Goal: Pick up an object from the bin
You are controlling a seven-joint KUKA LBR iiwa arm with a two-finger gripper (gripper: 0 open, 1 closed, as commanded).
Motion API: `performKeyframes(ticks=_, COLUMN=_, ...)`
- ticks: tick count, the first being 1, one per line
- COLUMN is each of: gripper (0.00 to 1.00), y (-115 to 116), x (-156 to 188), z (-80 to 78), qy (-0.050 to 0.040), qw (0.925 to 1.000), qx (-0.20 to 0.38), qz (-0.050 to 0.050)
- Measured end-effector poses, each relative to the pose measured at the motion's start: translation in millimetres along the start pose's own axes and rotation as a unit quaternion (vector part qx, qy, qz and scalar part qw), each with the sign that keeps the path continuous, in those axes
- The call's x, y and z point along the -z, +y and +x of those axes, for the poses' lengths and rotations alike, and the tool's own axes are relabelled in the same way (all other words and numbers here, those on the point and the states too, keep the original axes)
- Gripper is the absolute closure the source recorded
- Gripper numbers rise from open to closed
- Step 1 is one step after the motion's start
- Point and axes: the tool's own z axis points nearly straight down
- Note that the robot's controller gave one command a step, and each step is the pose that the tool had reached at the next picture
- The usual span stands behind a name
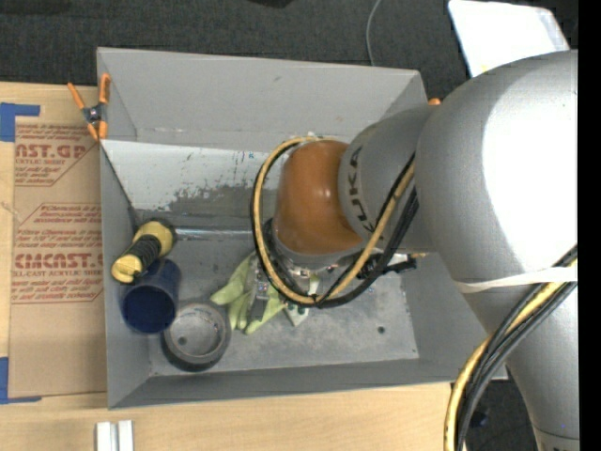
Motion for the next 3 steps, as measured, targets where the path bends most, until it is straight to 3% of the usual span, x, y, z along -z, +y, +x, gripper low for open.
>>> performKeyframes(ticks=1, gripper=1.0, y=-9, x=-2, z=4.7, qy=-0.0011, qw=0.9988, qx=-0.05, qz=-0.001)
performKeyframes(ticks=2, gripper=1.0, y=-4, x=-3, z=-7.6, qy=-0.0004, qw=0.9997, qx=-0.022, qz=0.0)
performKeyframes(ticks=3, gripper=1.0, y=-4, x=-3, z=-7.6, qy=-0.0004, qw=0.9997, qx=-0.022, qz=0.0)
